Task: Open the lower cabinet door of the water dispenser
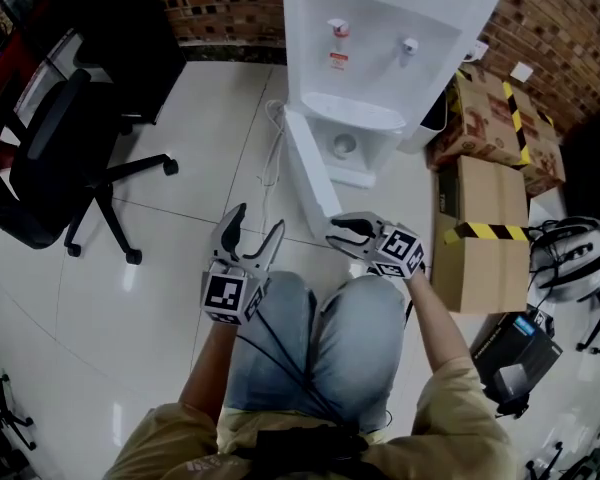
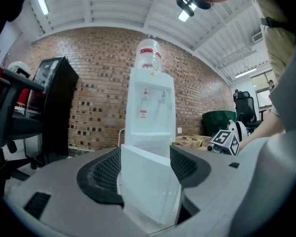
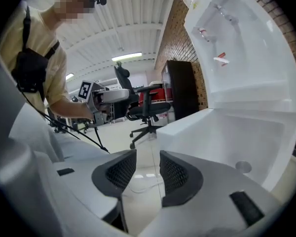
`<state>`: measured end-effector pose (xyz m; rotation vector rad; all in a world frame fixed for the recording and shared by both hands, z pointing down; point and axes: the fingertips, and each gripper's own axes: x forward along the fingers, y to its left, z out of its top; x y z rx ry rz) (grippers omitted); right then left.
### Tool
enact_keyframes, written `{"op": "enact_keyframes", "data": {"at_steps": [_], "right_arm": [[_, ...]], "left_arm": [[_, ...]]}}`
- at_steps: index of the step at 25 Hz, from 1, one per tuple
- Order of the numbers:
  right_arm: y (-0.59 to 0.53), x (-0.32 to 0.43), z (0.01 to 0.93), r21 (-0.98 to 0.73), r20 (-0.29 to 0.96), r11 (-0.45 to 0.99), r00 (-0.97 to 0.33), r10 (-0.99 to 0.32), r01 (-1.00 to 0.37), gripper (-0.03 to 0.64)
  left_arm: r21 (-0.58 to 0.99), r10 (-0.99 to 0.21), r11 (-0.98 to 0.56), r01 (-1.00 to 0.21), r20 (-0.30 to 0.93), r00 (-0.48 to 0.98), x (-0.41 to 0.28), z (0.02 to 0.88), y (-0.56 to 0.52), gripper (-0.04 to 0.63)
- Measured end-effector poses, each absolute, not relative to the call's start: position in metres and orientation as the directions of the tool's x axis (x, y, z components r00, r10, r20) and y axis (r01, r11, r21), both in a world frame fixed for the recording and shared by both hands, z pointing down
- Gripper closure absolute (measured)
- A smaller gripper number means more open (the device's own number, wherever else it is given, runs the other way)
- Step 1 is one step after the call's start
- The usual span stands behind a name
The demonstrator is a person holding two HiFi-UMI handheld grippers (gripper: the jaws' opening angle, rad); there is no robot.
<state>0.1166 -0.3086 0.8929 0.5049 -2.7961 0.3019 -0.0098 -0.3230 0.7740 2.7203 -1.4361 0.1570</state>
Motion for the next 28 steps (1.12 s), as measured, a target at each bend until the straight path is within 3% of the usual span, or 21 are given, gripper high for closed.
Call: {"op": "enact_keyframes", "data": {"at_steps": [15,17,20,22,28], "right_arm": [[-0.267,0.013,0.892,-0.127,0.283,0.992,-0.959,0.026,-0.011,0.449],[-0.282,0.000,0.889,-0.140,0.226,0.990,-0.974,-0.003,-0.035,0.449],[-0.348,0.007,0.866,-0.241,0.042,0.947,-0.977,-0.208,-0.212,0.443],[-0.372,0.011,0.853,-0.309,-0.036,0.918,-0.961,-0.274,-0.250,0.443],[-0.358,-0.046,0.872,-0.231,0.046,0.954,-0.981,-0.187,-0.192,0.399]], "left_arm": [[-0.008,-0.865,-0.485,-0.874,0.152,0.478,-0.054,0.786,-0.321,0.301],[-0.012,-0.876,-0.466,-0.885,0.147,0.460,-0.064,0.786,-0.319,0.301],[-0.014,-0.894,-0.431,-0.902,0.142,0.425,-0.079,0.782,-0.315,0.301],[-0.009,-0.905,-0.406,-0.914,0.145,0.401,-0.089,0.778,-0.312,0.301],[-0.023,-0.926,-0.349,-0.937,0.161,0.341,-0.123,0.788,-0.303,0.301]]}}
